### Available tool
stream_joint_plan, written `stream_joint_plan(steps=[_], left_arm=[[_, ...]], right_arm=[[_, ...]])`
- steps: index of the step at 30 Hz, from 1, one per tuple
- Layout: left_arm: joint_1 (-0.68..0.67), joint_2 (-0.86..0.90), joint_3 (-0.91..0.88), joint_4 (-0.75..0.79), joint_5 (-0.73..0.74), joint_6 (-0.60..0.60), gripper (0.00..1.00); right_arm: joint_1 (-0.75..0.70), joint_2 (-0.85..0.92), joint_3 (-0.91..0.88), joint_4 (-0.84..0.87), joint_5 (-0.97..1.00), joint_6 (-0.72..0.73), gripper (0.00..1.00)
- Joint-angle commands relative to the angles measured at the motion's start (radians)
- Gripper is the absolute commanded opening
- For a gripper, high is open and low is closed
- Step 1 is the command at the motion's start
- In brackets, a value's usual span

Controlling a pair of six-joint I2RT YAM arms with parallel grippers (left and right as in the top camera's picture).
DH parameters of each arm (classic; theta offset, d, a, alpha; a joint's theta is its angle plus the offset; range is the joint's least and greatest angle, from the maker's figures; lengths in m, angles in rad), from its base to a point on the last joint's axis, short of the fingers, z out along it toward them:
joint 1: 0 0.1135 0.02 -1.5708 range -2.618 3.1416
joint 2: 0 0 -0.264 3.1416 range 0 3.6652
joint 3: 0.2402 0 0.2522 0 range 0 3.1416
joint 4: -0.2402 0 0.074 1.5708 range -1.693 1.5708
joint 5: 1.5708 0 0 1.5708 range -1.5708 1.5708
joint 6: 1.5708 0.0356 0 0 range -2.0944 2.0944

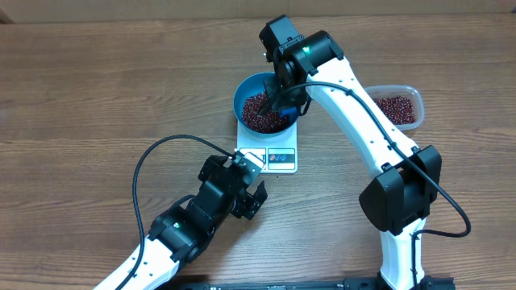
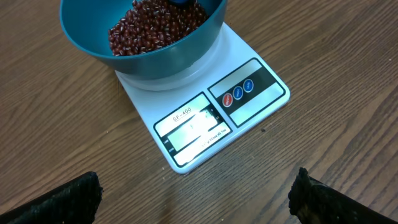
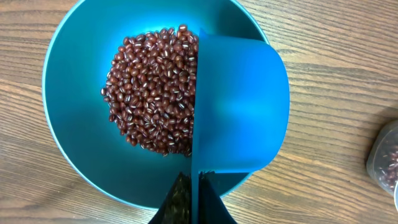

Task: Scoop item into bowl and weigh 150g on scale
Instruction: 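Tilt the scoop with the right gripper to pour beans into the bowl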

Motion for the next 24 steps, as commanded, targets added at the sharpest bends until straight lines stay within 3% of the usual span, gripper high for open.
stream_joint_plan(steps=[1, 24], left_arm=[[0.005, -0.008, -0.005, 0.001, -0.01, 0.012, 1.0], [0.005, -0.008, -0.005, 0.001, -0.01, 0.012, 1.0]], right_arm=[[0.003, -0.055, 0.041, 0.008, 0.018, -0.007, 0.04], [0.003, -0.124, 0.041, -0.029, 0.018, -0.056, 0.04]])
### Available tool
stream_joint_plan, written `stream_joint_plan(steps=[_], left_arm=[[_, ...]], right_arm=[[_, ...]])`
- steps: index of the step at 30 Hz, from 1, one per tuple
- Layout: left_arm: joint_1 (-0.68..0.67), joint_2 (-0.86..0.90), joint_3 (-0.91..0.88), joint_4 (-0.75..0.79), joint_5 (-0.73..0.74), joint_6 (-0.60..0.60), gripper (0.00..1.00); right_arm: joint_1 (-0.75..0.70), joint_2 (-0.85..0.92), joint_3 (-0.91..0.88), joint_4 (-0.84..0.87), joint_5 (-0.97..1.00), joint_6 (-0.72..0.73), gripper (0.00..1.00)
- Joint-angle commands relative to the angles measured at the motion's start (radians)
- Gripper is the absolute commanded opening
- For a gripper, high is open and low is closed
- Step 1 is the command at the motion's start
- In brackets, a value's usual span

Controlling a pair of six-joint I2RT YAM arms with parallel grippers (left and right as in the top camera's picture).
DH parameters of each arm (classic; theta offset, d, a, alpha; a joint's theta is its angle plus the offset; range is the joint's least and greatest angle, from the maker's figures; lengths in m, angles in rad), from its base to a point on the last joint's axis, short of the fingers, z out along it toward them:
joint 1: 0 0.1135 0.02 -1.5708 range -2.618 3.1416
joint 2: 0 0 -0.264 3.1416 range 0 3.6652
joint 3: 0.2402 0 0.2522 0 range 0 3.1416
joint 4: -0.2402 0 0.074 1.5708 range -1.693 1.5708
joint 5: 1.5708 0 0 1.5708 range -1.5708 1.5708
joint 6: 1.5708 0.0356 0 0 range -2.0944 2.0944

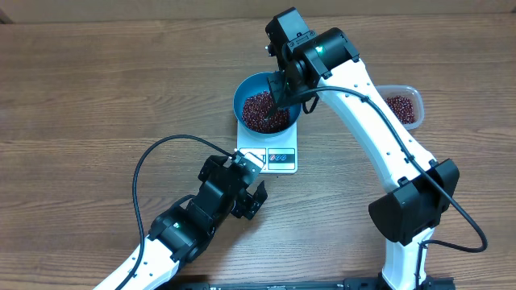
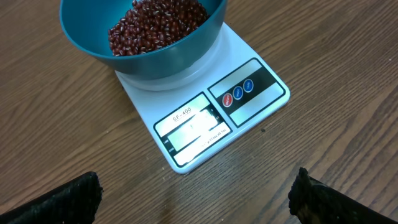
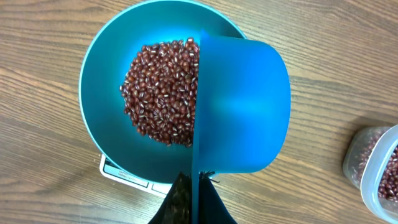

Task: Scoop item into bowl and weigh 150g on scale
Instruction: 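Tilt the scoop with the right gripper to pour beans into the bowl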

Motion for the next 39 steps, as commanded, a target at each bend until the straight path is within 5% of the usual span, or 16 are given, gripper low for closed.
stream_joint_plan(steps=[1, 39], left_arm=[[0.005, -0.008, -0.005, 0.001, -0.01, 0.012, 1.0], [0.005, -0.008, -0.005, 0.001, -0.01, 0.012, 1.0]], right_arm=[[0.003, -0.042, 0.034, -0.01, 0.016, -0.004, 0.04], [0.003, -0.042, 0.034, -0.03, -0.049, 0.0, 0.04]])
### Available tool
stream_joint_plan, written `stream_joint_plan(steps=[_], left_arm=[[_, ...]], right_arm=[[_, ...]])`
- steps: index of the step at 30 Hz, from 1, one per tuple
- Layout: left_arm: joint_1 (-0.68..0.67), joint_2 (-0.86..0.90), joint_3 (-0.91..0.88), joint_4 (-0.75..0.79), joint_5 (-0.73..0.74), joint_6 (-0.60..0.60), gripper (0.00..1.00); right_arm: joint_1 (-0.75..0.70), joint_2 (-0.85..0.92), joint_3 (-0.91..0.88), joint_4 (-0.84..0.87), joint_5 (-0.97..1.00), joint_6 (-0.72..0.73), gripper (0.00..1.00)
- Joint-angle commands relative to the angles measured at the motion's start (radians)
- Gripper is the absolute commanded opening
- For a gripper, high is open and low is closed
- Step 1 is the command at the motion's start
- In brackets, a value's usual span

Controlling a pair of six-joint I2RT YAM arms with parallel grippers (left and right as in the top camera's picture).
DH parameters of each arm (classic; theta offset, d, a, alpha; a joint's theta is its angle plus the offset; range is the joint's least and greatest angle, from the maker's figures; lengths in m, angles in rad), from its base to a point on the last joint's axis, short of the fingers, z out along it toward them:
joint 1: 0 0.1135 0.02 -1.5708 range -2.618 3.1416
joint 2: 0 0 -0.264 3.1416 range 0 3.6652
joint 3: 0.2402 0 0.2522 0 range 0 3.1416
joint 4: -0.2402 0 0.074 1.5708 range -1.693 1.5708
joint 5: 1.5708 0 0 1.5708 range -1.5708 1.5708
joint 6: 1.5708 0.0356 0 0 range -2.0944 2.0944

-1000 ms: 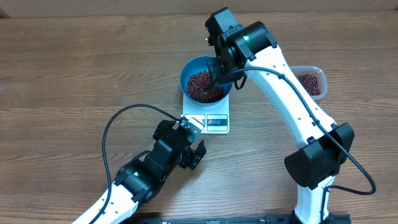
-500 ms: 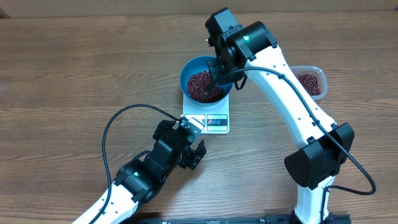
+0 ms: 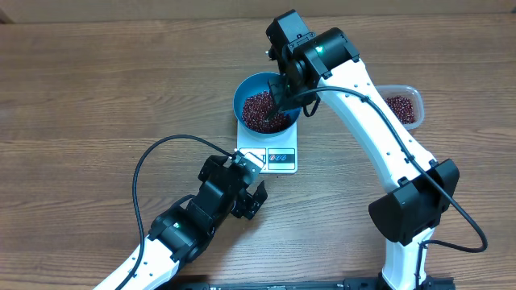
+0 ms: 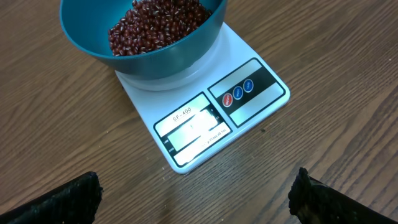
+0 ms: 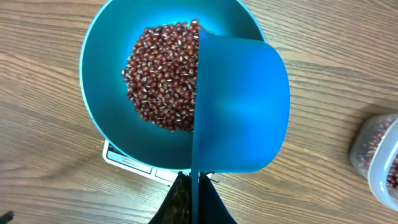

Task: Scoop item into bowl and weigh 150g on scale
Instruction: 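Tilt the scoop with the right gripper to pour beans into the bowl, then raise the empty scoop and move it right toward the bean tub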

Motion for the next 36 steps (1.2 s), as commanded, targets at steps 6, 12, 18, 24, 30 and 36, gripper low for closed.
stream_joint_plan(steps=[6, 12, 18, 24, 30, 36], left_arm=[[0.005, -0.008, -0.005, 0.001, -0.01, 0.012, 1.0], [0.005, -0.008, -0.005, 0.001, -0.01, 0.012, 1.0], [0.005, -0.008, -0.005, 0.001, -0.01, 0.012, 1.0], [0.005, -0.008, -0.005, 0.001, -0.01, 0.011, 1.0], [0.005, -0.008, -0.005, 0.001, -0.01, 0.011, 1.0], [0.005, -0.008, -0.005, 0.001, -0.01, 0.011, 1.0]], right_arm=[[0.003, -0.042, 0.034, 0.007, -0.032, 0.0, 0.04], [0.003, -0.042, 0.034, 0.008, -0.04, 0.0, 0.04], [-0.014, -0.042, 0.034, 0.002, -0.168, 0.027, 0.04], [-0.074, -0.042, 0.034, -0.008, -0.345, 0.026, 0.04], [-0.175, -0.042, 0.034, -0.031, -0.595, -0.005, 0.04], [-0.237, -0.052, 0.034, -0.034, -0.702, -0.05, 0.04]])
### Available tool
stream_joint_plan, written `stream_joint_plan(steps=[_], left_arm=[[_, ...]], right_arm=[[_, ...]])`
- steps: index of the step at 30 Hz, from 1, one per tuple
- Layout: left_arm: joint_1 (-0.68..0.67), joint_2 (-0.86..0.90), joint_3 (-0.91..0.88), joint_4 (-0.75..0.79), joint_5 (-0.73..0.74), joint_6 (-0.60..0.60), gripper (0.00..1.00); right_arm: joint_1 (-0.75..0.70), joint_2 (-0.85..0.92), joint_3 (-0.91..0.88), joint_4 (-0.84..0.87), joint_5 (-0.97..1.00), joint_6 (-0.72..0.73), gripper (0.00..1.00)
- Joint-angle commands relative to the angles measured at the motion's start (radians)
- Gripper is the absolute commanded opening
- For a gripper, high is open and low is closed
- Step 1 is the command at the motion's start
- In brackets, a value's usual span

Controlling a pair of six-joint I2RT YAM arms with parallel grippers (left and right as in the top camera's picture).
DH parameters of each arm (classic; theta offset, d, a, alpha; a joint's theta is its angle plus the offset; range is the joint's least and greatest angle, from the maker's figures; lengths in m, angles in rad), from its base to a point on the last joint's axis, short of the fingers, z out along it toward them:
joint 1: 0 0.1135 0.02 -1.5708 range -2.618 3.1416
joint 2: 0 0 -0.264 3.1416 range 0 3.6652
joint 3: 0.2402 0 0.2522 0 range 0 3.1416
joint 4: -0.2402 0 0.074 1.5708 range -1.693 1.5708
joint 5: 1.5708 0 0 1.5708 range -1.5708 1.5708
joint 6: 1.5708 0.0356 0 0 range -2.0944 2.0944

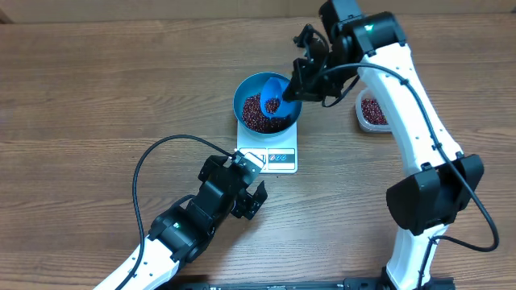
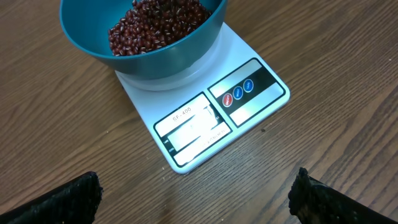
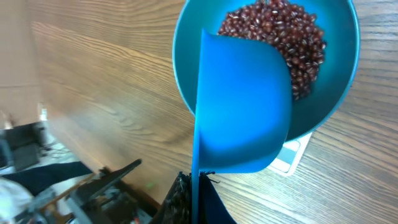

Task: Scoop item into bowl and weigh 150g on scale
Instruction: 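Raise the empty scoop and move it right toward the bean tub, then dip the scoop into the bean tub with the right gripper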

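Note:
A teal bowl point(image 1: 248, 90) of red beans point(image 1: 256, 111) stands on the white scale point(image 1: 278, 159). The bowl point(image 2: 93, 43) and the scale's display point(image 2: 193, 129) fill the left wrist view; the digits are too faint to read. My right gripper point(image 3: 193, 198) is shut on the thin handle of a blue scoop point(image 3: 244, 112). The scoop point(image 1: 274, 93) hangs tilted above the bowl's right side, seemingly with a few beans in it. My left gripper point(image 2: 194, 200) rests open on the table just in front of the scale, nothing between its fingers point(image 2: 59, 202).
A clear container point(image 1: 372, 111) holding more red beans sits right of the scale, partly behind the right arm. The left arm's black cable point(image 1: 145, 161) loops over the table at the left. Bare wood surrounds the scale.
My right arm has swung to the right and its wrist has turned, so the scoop now reaches over the bowl from the right, tilted. The left arm, bowl and scale have not moved.
The scoop was first low in the bowl against the beans. Then it was lifted above the bowl and stayed there. Now it is tilted over the bowl's right side, with the arm further right. The left gripper stayed open by the scale throughout.

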Motion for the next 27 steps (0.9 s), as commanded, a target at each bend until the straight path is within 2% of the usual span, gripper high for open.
stream_joint_plan(steps=[1, 14, 27], left_arm=[[0.005, -0.008, -0.005, 0.001, -0.01, 0.012, 1.0], [0.005, -0.008, -0.005, 0.001, -0.01, 0.012, 0.99], [0.005, -0.008, -0.005, 0.001, -0.01, 0.012, 0.99]], right_arm=[[-0.031, -0.055, 0.034, 0.002, -0.119, -0.048, 0.04], [-0.138, -0.063, 0.034, 0.0, -0.132, -0.078, 0.04], [-0.382, -0.092, 0.034, -0.051, -0.084, -0.101, 0.04]])
